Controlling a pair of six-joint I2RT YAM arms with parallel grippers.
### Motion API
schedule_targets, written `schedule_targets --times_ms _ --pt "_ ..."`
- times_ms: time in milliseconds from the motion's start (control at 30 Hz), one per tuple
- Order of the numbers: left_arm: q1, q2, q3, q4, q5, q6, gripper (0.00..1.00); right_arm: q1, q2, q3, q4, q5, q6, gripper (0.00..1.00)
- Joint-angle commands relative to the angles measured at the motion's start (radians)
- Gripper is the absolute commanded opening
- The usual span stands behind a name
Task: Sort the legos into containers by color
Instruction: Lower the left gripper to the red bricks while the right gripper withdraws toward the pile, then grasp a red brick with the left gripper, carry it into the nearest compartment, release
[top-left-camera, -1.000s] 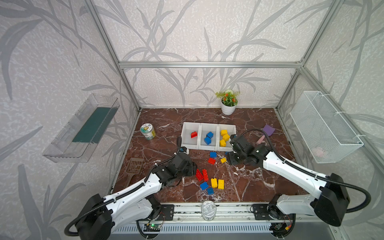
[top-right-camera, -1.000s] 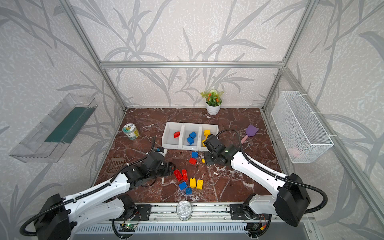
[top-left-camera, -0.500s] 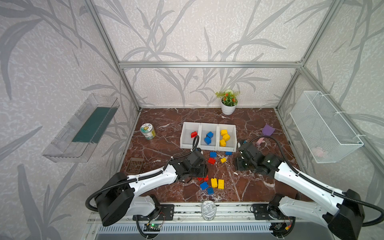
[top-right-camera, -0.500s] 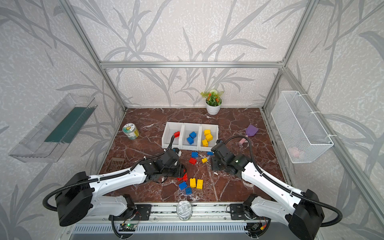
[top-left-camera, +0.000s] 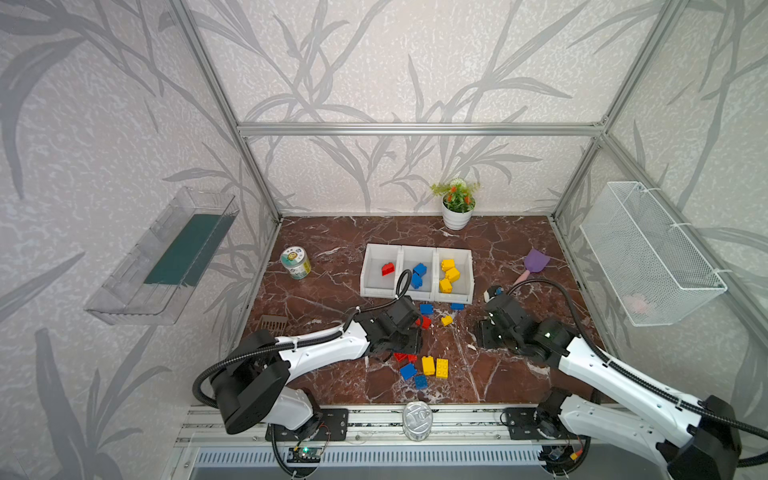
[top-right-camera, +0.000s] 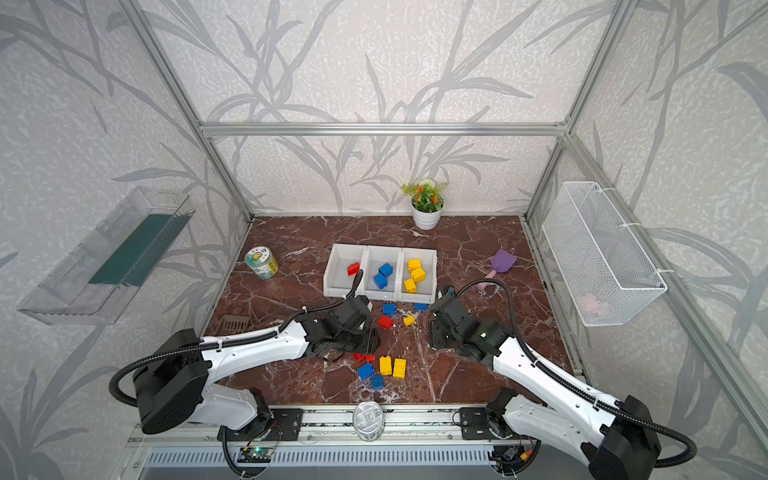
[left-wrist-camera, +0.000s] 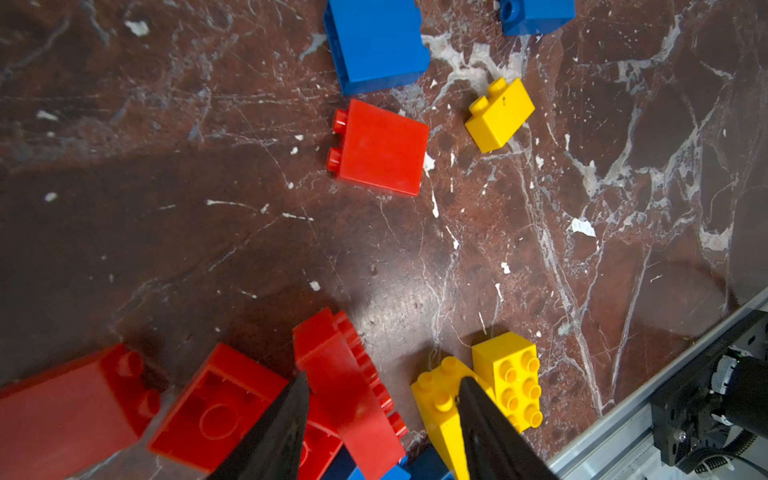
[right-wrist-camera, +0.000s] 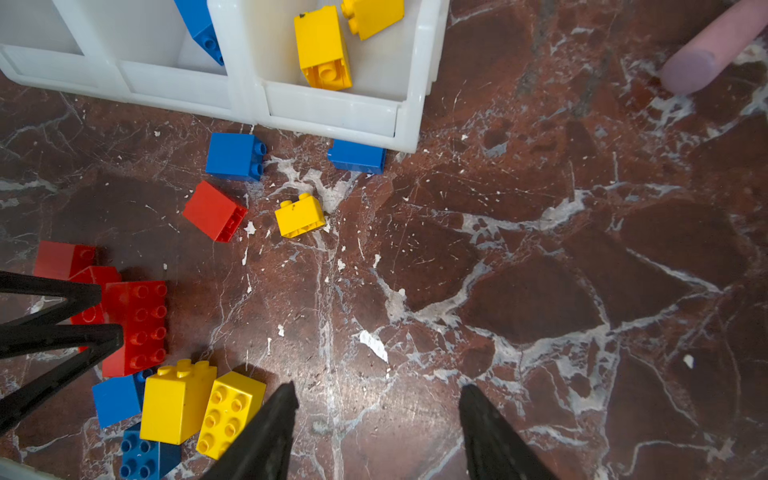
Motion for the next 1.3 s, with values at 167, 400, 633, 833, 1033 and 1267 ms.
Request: schedule_targets --times_ms 167,400,633,833,1033,1267 --pt "-0.018 0.082 0.080 -0.044 0.020 0.019 0.60 -0.005 -0.031 -0.028 0.000 0.024 0.021 0.64" --pt "-0.045 0.127 0.127 -0.101 -0.026 0.032 0.57 -0.005 -0.031 -0.033 0.001 0.019 0.024 0.64" --pt "-0.051 0.142 0.136 -0.134 -0.072 0.042 0.52 -0.005 -0.040 -0.041 -0.008 0.016 0.033 0.63" --pt "-0.058 0.119 0.139 -0.145 -0.094 0.053 0.52 -0.005 -0.042 -0.039 -0.011 0.017 0.034 0.63" --pt "-0.062 0.076 0.111 -0.142 -0.118 0.042 0.55 -0.005 -0.027 -0.040 0.000 0.007 0.033 0.64" --pt "-0.062 0.094 0.107 -0.137 -0.115 0.037 0.55 -0.005 -0.019 -0.040 0.004 0.000 0.034 0.64"
